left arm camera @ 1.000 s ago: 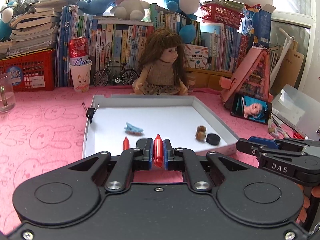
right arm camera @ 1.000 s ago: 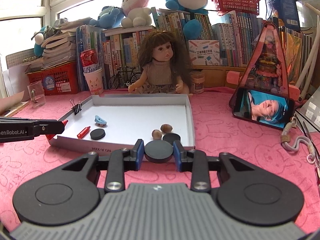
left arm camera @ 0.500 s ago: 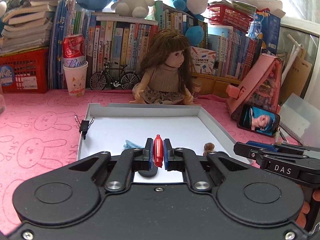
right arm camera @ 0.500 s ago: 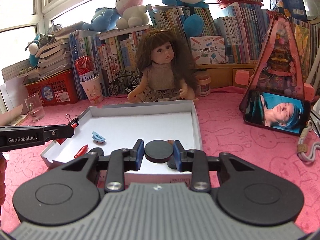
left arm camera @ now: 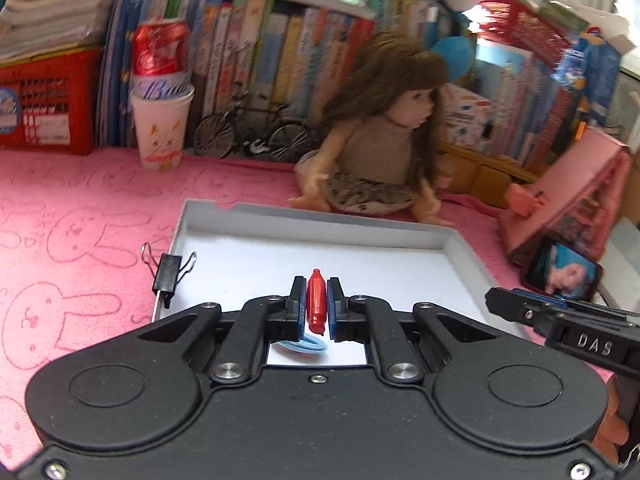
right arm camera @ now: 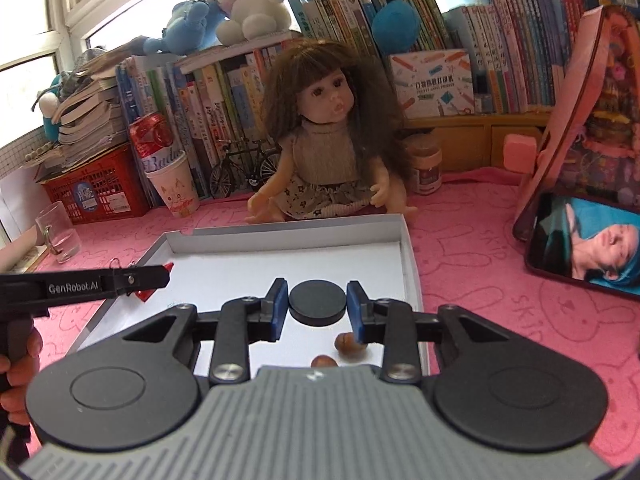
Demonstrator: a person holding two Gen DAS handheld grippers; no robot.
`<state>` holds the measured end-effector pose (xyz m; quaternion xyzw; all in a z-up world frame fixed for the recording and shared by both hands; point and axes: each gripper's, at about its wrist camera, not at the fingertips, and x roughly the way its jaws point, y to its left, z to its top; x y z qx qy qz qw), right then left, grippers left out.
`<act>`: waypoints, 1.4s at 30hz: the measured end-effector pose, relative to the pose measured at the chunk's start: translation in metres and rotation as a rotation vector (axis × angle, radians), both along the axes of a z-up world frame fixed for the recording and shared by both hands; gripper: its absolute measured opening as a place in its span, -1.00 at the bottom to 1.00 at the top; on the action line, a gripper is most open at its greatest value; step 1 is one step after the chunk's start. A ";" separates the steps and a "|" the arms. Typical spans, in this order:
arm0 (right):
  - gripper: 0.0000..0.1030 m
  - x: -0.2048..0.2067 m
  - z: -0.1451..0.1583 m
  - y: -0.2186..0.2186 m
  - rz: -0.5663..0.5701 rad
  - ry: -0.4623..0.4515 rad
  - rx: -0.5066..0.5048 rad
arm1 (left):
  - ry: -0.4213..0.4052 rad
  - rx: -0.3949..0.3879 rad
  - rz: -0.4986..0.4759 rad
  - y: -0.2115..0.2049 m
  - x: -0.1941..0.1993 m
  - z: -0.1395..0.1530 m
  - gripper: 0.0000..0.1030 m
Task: Organize rigid objects
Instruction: 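Carry the red marker in the left tool and puck in the right tool into the tray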
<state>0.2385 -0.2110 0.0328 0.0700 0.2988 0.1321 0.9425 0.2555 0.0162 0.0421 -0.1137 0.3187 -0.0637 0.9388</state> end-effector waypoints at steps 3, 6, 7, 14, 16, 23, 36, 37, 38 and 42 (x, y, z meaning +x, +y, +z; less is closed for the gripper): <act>-0.29 0.017 -0.006 -0.002 -0.022 0.038 0.000 | 0.014 -0.009 0.017 0.003 0.009 -0.006 -0.81; -0.29 0.030 -0.012 -0.005 -0.042 0.077 0.016 | 0.022 0.008 0.019 0.002 0.015 -0.010 -0.81; -0.29 0.033 -0.014 -0.006 -0.045 0.087 0.023 | 0.026 0.012 0.021 0.002 0.018 -0.011 -0.81; -0.29 0.047 -0.022 -0.007 -0.053 0.141 0.027 | 0.065 0.044 0.017 -0.003 0.037 -0.017 -0.81; -0.29 0.048 -0.023 -0.005 -0.049 0.140 0.017 | 0.073 0.051 0.022 -0.004 0.040 -0.020 -0.81; -0.28 0.052 -0.026 0.004 -0.048 0.147 -0.030 | 0.101 0.065 0.039 -0.005 0.046 -0.030 -0.80; -0.29 0.053 -0.034 0.011 -0.064 0.158 -0.099 | 0.106 0.100 0.041 -0.006 0.045 -0.035 -0.79; -0.29 0.053 -0.034 0.012 -0.065 0.152 -0.114 | 0.106 0.101 0.044 -0.006 0.045 -0.035 -0.79; -0.29 0.052 -0.034 0.013 -0.065 0.149 -0.127 | 0.104 0.104 0.045 -0.006 0.044 -0.035 -0.77; -0.19 0.049 -0.034 0.013 -0.062 0.137 -0.129 | 0.081 0.116 0.045 -0.007 0.040 -0.031 -0.51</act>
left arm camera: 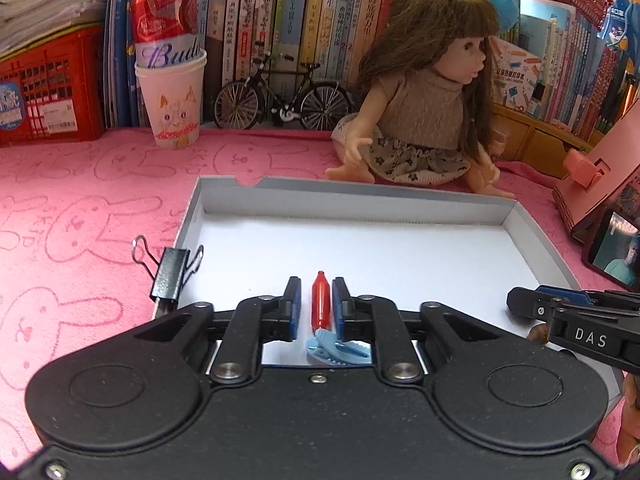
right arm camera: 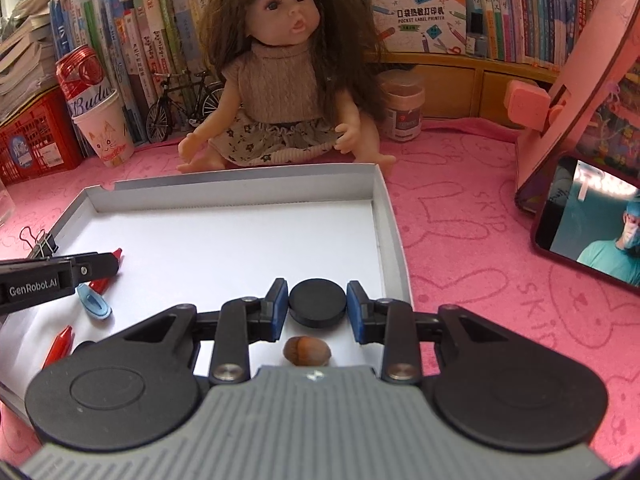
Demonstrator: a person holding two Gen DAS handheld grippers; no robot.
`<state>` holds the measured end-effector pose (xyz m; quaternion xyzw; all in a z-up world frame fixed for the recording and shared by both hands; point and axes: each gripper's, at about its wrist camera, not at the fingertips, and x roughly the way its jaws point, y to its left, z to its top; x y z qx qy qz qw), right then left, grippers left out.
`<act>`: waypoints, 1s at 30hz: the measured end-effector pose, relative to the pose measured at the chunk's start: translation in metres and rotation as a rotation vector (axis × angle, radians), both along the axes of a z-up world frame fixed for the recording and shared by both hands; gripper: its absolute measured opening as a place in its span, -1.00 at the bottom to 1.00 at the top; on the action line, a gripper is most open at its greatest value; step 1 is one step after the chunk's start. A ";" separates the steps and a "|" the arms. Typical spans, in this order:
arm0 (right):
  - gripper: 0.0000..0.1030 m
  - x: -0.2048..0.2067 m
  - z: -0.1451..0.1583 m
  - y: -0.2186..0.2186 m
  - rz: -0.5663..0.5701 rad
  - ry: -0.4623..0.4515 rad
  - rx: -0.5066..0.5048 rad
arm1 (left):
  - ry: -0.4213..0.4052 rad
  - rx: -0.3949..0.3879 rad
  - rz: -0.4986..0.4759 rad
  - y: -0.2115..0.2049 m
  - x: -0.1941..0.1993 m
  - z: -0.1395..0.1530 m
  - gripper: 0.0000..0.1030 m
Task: Organize rigid objects
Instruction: 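Carry the red marker in the left tool and puck in the right tool into the tray, then open the left tool on the red marker while the right tool releases the puck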
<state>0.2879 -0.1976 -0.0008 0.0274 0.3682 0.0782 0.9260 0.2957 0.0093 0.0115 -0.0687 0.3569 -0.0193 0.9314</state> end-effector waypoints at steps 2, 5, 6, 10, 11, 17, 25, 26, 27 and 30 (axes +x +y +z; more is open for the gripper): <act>0.10 -0.002 0.002 -0.002 -0.008 -0.009 0.013 | -0.013 -0.007 -0.001 0.001 -0.003 0.004 -0.19; 0.15 -0.006 0.009 -0.002 -0.011 -0.027 0.007 | -0.042 -0.016 -0.015 0.001 -0.011 0.013 -0.08; 0.18 -0.008 0.011 -0.003 -0.011 -0.036 0.006 | -0.051 -0.017 -0.023 0.001 -0.013 0.016 -0.03; 0.35 -0.020 0.022 -0.004 -0.005 -0.068 0.000 | -0.094 -0.020 -0.059 -0.002 -0.029 0.028 0.11; 0.39 -0.023 0.024 -0.004 0.000 -0.074 -0.006 | -0.101 -0.023 -0.065 -0.002 -0.033 0.030 0.15; 0.55 -0.043 0.035 -0.003 0.026 -0.117 -0.026 | -0.151 -0.032 -0.095 -0.005 -0.058 0.045 0.32; 0.65 -0.073 0.043 0.001 0.054 -0.168 -0.035 | -0.217 -0.030 -0.136 -0.006 -0.096 0.055 0.52; 0.66 -0.078 0.044 0.001 0.057 -0.181 -0.043 | -0.219 -0.030 -0.139 -0.007 -0.100 0.056 0.52; 0.67 -0.084 0.046 0.002 0.064 -0.196 -0.054 | -0.222 -0.029 -0.143 -0.007 -0.105 0.057 0.52; 0.69 -0.099 0.049 0.003 0.079 -0.226 -0.074 | -0.239 -0.029 -0.163 -0.008 -0.121 0.058 0.54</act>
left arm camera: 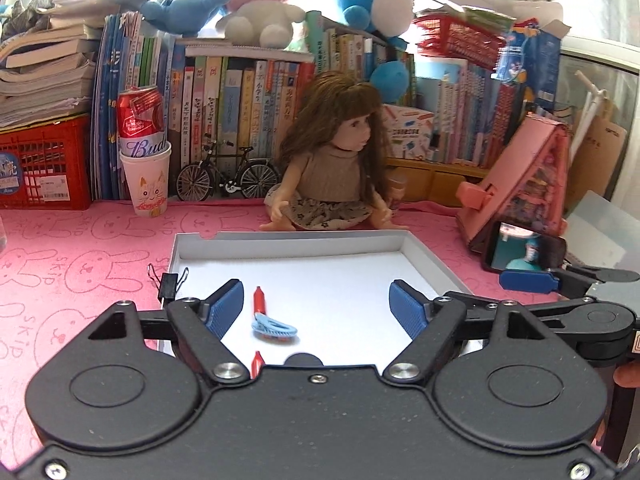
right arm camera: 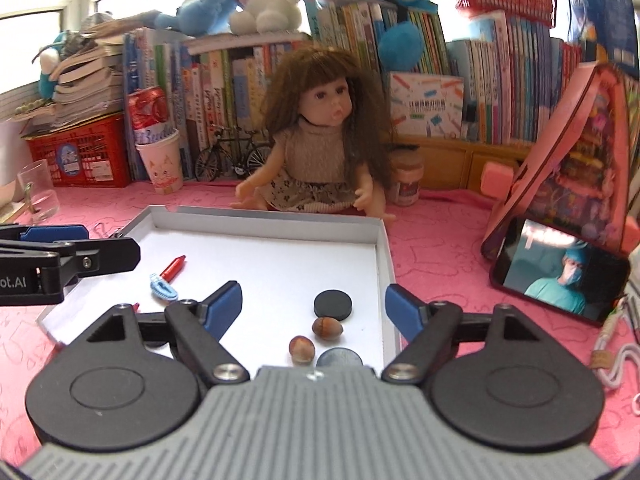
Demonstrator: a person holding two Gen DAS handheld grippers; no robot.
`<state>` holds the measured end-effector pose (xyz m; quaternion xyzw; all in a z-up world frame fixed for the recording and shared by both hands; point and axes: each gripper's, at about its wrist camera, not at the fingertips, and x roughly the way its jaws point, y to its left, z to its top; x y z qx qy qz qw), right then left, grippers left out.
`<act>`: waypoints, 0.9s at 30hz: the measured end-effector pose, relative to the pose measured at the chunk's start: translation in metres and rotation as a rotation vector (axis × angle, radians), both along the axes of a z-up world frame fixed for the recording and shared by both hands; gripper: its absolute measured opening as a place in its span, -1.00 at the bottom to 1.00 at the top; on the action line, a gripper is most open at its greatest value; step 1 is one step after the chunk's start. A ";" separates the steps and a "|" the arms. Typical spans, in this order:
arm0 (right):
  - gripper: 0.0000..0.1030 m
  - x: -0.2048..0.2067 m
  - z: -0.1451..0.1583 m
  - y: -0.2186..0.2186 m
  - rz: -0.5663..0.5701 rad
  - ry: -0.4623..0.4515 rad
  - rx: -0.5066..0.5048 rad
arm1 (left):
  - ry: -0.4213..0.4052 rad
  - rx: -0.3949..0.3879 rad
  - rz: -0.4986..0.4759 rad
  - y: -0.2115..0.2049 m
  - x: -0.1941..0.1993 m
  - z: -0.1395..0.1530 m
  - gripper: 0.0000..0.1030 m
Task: Organize rigid objects
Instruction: 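Open the left tool on the red marker while the right tool releases the puck, then lift both open tools out of the tray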
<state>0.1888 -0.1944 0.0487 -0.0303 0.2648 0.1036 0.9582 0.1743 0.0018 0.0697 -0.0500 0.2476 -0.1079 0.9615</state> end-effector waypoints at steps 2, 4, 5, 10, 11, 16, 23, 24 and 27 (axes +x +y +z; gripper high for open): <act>0.72 -0.010 0.003 -0.001 0.008 -0.015 -0.004 | -0.007 -0.003 -0.010 0.000 -0.011 0.000 0.56; 0.74 -0.020 0.004 -0.003 0.015 -0.033 -0.003 | -0.013 -0.004 -0.016 0.000 -0.022 -0.001 0.57; 0.75 -0.026 0.005 -0.004 0.018 -0.041 -0.001 | -0.013 -0.005 -0.017 0.000 -0.028 -0.002 0.57; 0.88 -0.049 0.002 -0.008 0.037 -0.063 0.021 | -0.014 -0.006 -0.018 -0.002 -0.054 -0.006 0.57; 0.90 -0.054 0.001 -0.008 0.044 -0.067 0.018 | -0.018 -0.002 -0.020 -0.003 -0.059 -0.007 0.57; 0.92 -0.077 -0.004 -0.008 0.050 -0.098 -0.005 | -0.031 0.015 -0.032 -0.008 -0.085 -0.012 0.57; 0.98 -0.107 -0.016 -0.013 0.059 -0.140 -0.019 | -0.031 0.054 -0.057 -0.017 -0.115 -0.022 0.57; 0.98 -0.111 -0.018 -0.013 0.060 -0.141 -0.019 | -0.030 0.061 -0.062 -0.019 -0.119 -0.023 0.57; 0.99 -0.119 -0.024 -0.016 0.062 -0.143 -0.025 | -0.026 0.080 -0.079 -0.023 -0.131 -0.028 0.57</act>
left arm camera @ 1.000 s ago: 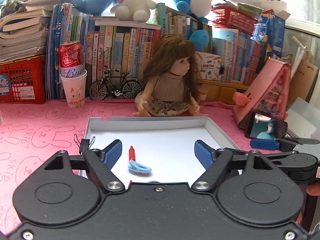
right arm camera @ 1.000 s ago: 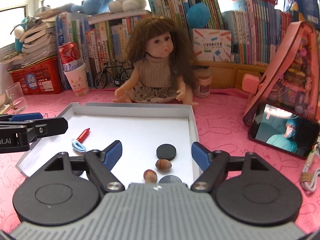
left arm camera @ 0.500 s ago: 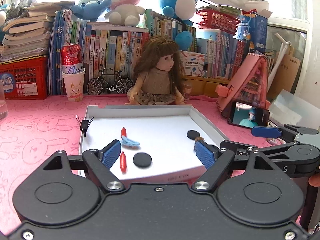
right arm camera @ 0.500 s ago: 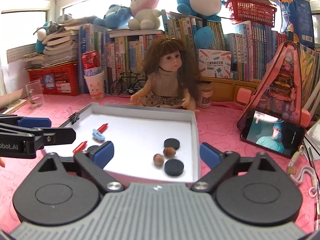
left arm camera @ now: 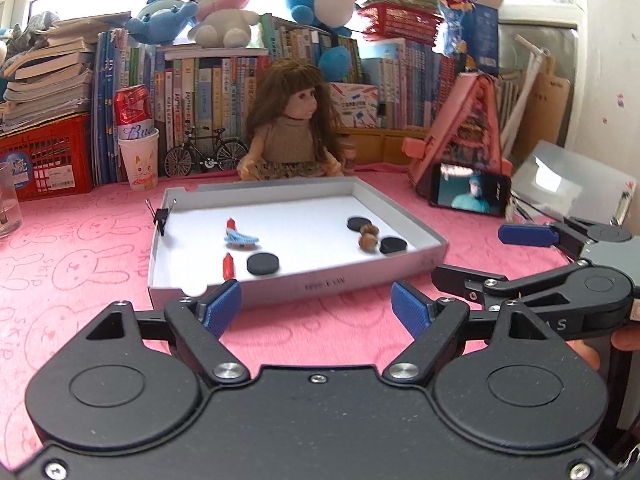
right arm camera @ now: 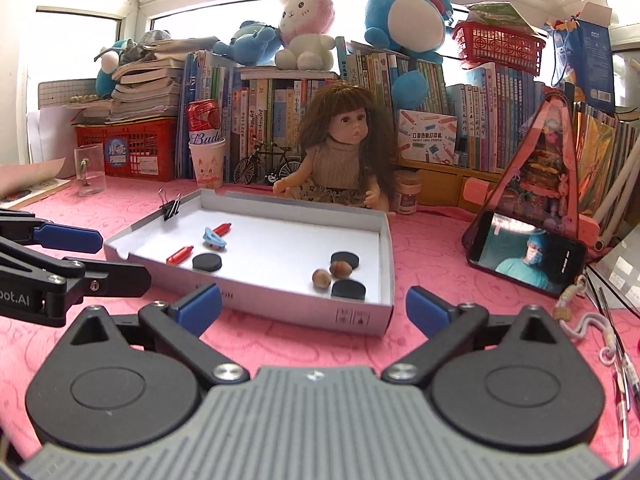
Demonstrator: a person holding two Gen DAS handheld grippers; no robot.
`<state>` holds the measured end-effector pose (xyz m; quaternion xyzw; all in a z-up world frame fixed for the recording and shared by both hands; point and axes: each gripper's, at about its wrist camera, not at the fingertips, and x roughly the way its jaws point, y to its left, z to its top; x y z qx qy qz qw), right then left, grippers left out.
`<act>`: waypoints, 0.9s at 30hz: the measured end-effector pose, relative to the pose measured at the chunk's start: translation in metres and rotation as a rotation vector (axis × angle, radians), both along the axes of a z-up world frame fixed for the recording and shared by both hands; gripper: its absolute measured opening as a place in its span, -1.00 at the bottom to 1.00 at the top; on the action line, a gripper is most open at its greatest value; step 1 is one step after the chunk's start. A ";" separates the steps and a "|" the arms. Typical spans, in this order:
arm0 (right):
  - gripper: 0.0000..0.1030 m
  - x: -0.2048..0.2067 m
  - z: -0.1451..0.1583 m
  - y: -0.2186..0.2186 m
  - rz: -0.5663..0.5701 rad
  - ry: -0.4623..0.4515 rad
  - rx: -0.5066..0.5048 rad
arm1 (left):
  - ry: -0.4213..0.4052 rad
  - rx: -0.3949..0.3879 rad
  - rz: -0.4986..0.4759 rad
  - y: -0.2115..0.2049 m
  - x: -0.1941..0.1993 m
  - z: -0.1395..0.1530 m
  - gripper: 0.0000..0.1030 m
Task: Organize rigid objects
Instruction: 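Lift both open tools out of the tray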
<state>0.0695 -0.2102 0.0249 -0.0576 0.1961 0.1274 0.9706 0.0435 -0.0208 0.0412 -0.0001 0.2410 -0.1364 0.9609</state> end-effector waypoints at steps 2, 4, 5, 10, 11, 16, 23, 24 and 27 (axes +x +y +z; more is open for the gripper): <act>0.99 -0.005 -0.005 -0.001 -0.002 0.002 -0.009 | 0.003 0.013 -0.012 -0.003 -0.007 -0.004 0.57; 0.99 -0.010 -0.010 -0.003 -0.003 0.007 -0.019 | 0.005 0.026 -0.024 -0.005 -0.015 -0.008 0.57; 0.99 -0.012 -0.012 -0.003 -0.004 0.007 -0.027 | 0.008 0.030 -0.029 -0.006 -0.018 -0.010 0.57; 0.99 -0.024 -0.024 -0.004 -0.015 0.011 -0.064 | 0.032 0.038 -0.056 -0.008 -0.031 -0.019 0.57; 0.99 -0.025 -0.026 -0.005 -0.017 0.017 -0.063 | 0.038 0.039 -0.062 -0.008 -0.033 -0.020 0.57; 0.99 -0.027 -0.035 -0.010 -0.036 0.052 -0.052 | 0.064 0.045 -0.094 -0.009 -0.043 -0.027 0.55; 0.99 -0.027 -0.041 -0.013 -0.053 0.069 -0.050 | 0.096 0.052 -0.116 -0.010 -0.054 -0.033 0.48; 0.99 -0.027 -0.041 -0.013 -0.055 0.070 -0.051 | 0.102 0.050 -0.119 -0.010 -0.056 -0.034 0.46; 0.99 -0.026 -0.041 -0.013 -0.057 0.075 -0.055 | 0.127 0.048 -0.137 -0.012 -0.059 -0.036 0.39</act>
